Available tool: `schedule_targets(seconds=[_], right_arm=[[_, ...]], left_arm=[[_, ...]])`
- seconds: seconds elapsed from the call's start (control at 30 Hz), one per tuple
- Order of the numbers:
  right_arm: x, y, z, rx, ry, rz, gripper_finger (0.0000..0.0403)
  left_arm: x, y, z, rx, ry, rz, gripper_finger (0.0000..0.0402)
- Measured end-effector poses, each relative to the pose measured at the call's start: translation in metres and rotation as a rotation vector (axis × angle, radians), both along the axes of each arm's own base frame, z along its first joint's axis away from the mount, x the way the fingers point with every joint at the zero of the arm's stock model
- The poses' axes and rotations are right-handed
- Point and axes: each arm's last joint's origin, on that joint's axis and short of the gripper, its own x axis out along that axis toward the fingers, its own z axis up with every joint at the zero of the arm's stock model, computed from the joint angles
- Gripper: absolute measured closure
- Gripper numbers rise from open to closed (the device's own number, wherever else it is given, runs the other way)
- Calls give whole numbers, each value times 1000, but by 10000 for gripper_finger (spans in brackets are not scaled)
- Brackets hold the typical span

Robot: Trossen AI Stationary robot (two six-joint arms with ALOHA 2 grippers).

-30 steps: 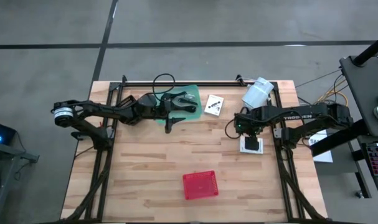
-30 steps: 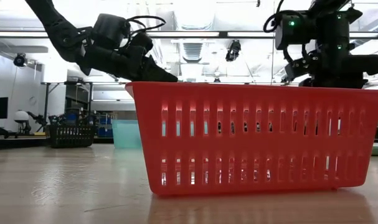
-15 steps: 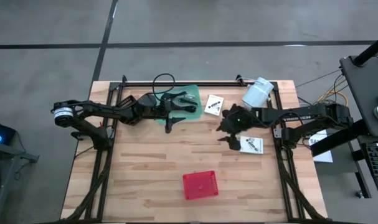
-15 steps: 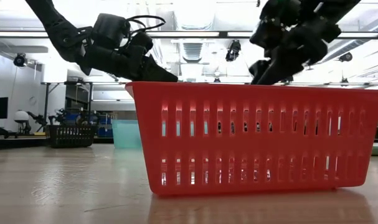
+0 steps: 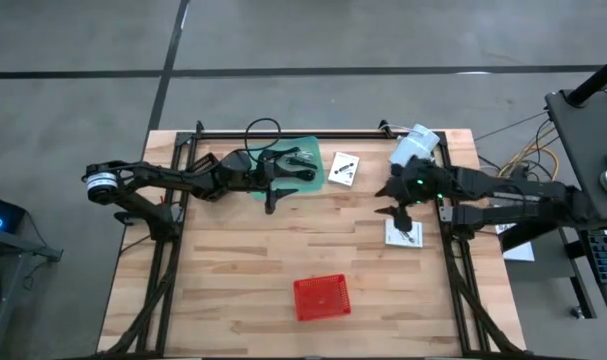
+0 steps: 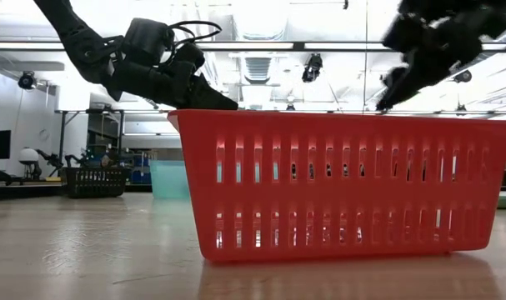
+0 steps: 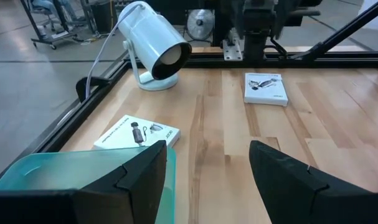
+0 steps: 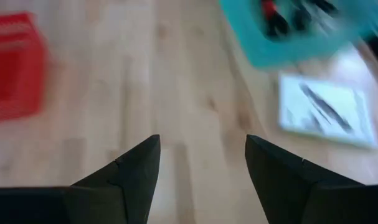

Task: Pick and place items into bin
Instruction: Put the bottom white card reader box into the red bin

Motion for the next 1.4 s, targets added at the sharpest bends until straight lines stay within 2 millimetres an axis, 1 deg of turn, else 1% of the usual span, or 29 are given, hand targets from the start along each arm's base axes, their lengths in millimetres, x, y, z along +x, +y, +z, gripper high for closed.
schedule_targets(seconds=[0.1, 0.2, 0.33, 0.43, 0.47, 0.53, 0.6, 0.73, 0.8, 0.9, 1.0, 1.07, 1.17, 1.23, 1.33, 1.4], right_arm=[[-18, 5, -12, -6, 14, -88, 182], [-21, 11, -12, -7, -56, -54, 182], [-18, 12, -4, -7, -15, -50, 182], [-15, 12, 11, -11, 6, -43, 182], [-14, 11, 13, -11, 38, -42, 182], [-14, 11, 11, -14, 100, -46, 182], [-10, 10, 8, -14, 110, -44, 182], [2, 8, -6, 9, 202, -33, 182], [9, 6, -13, 22, 247, -57, 182], [22, 2, -22, 45, 304, -143, 182], [36, -2, -19, 101, 318, -262, 182], [41, -5, -18, 151, 353, -356, 182], [40, -7, -20, 243, 432, -509, 183], [36, -7, -24, 298, 493, -618, 186], [24, -5, -29, 299, 604, -764, 192], [18, -5, -29, 292, 642, -829, 196]], left_arm=[[0, 0, 0, 0, 0, 0, 189], [0, 0, 1, 4, -10, 0, 189], [0, 0, 1, 4, -10, 0, 189], [0, 0, 1, 5, -13, 0, 189], [0, 0, 1, 5, -12, 0, 189], [0, 0, 1, 4, -12, 0, 189], [0, 0, 1, 4, -11, 0, 189], [0, 0, 1, 4, -10, 1, 189], [0, 0, 1, 4, -10, 0, 189], [0, 0, 1, 4, -10, 1, 189], [0, 0, 1, 4, -10, 0, 189], [0, 0, 1, 4, -10, 1, 189], [0, 0, 1, 4, -9, 0, 189], [0, 0, 1, 3, -8, 0, 189], [0, 0, 0, 5, -6, 0, 189], [0, 0, 0, 6, -7, 0, 189]])
